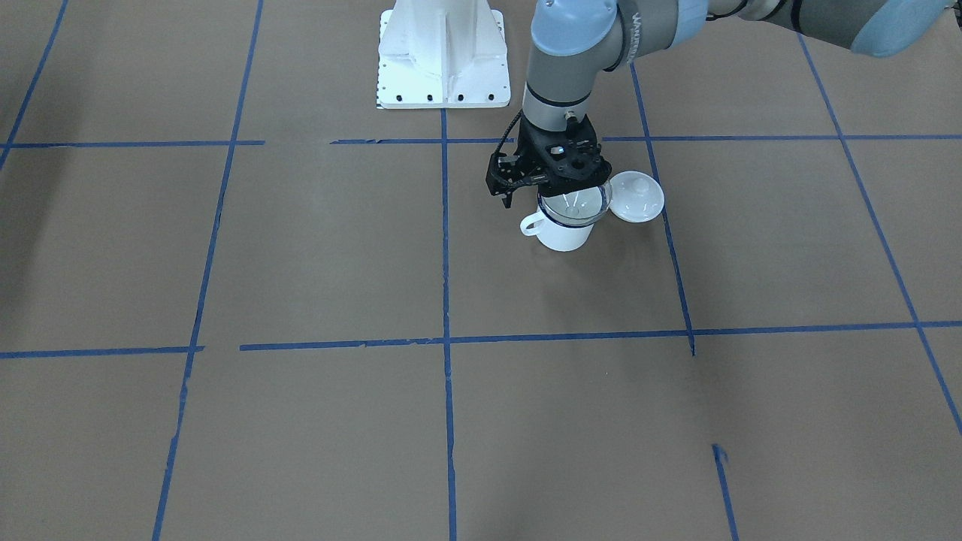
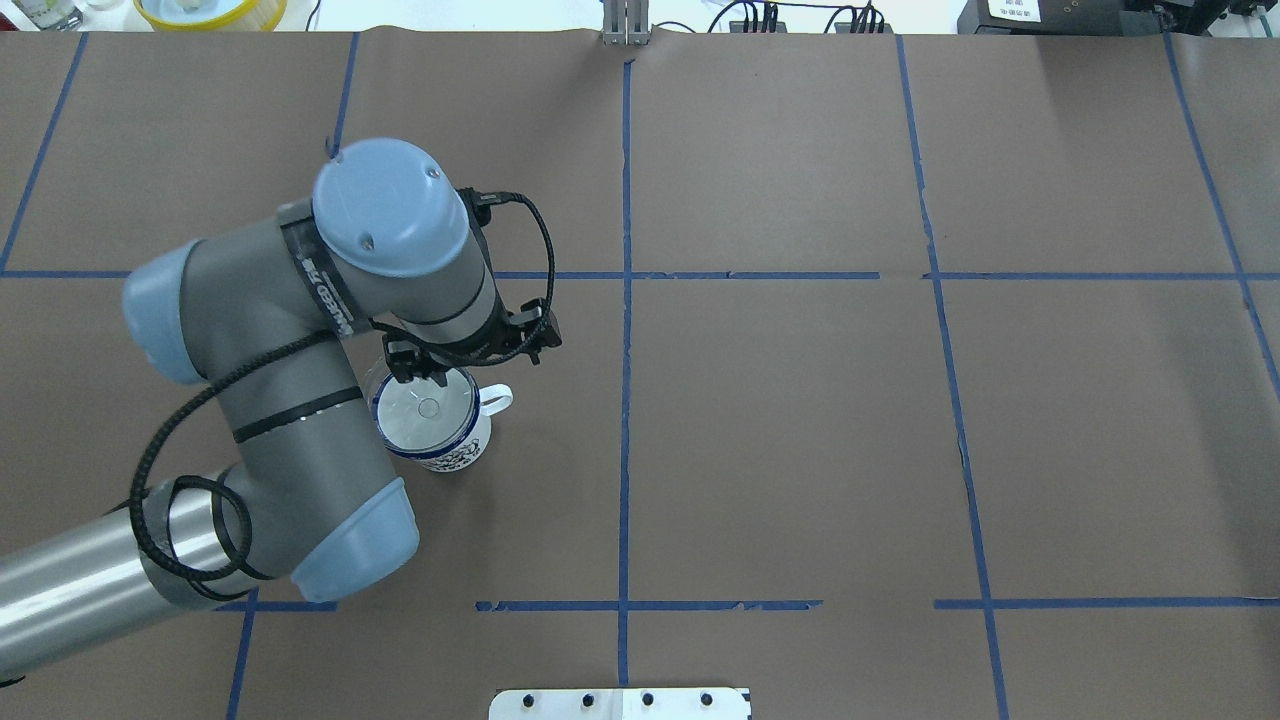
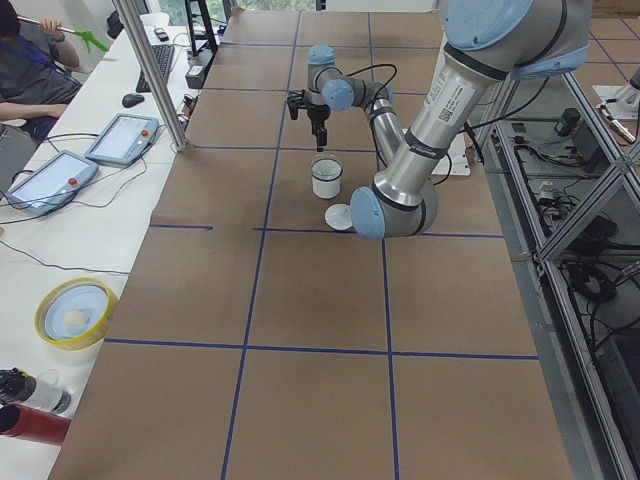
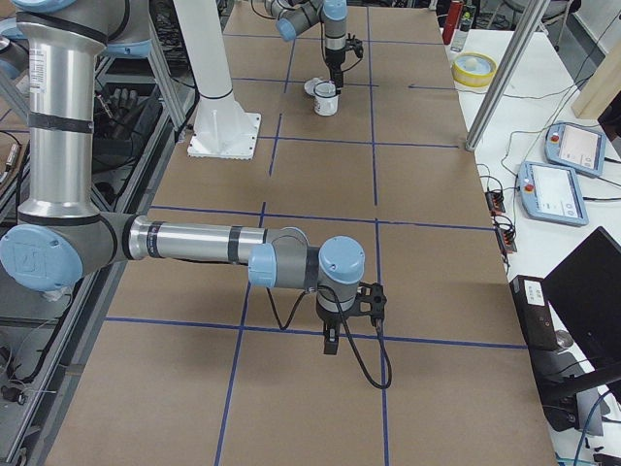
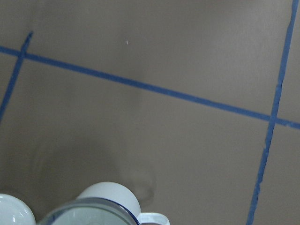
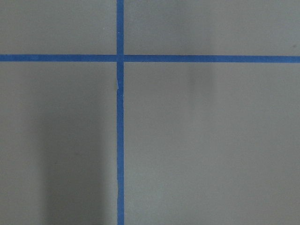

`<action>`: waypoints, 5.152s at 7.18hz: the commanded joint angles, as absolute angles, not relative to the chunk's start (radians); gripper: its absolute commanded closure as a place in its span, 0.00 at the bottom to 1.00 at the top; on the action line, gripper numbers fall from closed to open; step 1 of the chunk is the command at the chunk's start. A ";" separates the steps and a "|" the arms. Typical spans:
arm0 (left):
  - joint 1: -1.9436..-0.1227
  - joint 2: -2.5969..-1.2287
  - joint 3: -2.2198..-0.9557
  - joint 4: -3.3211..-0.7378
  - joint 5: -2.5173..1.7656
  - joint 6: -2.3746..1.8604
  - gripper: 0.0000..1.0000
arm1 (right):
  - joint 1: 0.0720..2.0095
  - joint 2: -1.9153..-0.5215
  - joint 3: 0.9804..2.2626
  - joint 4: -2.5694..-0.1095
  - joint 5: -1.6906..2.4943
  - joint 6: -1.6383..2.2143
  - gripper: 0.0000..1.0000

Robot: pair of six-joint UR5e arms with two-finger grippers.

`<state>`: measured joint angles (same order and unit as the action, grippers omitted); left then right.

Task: Remove funnel from cup
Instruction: 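Lower the left gripper onto the glass funnel and grasp its rim, then lift the glass funnel out of the mug with the left gripper, then carry the funnel farther from the robot and set it down, then release the funnel and move the left gripper to the white lid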

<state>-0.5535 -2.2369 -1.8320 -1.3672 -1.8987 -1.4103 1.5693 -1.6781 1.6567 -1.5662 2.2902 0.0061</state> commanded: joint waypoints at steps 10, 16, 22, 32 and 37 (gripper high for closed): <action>-0.624 -2.200 -1.946 -1.263 -1.858 -1.309 1.00 | 1.569 -1.678 1.657 -1.566 2.290 0.006 0.00; -0.975 -2.157 -1.857 -1.730 -1.858 -1.667 1.00 | 1.569 -1.678 1.657 -1.566 2.290 0.006 0.00; -0.864 -2.151 -1.249 -2.509 -1.470 -1.939 1.00 | 1.569 -1.678 1.657 -1.566 2.290 0.006 0.00; -0.856 -2.079 -1.363 -2.467 -1.581 -1.699 0.00 | 1.569 -1.678 1.657 -1.566 2.290 0.006 0.00; -0.917 -1.617 -2.214 -1.853 -1.877 -1.211 0.00 | 1.569 -1.678 1.657 -1.566 2.290 0.006 0.00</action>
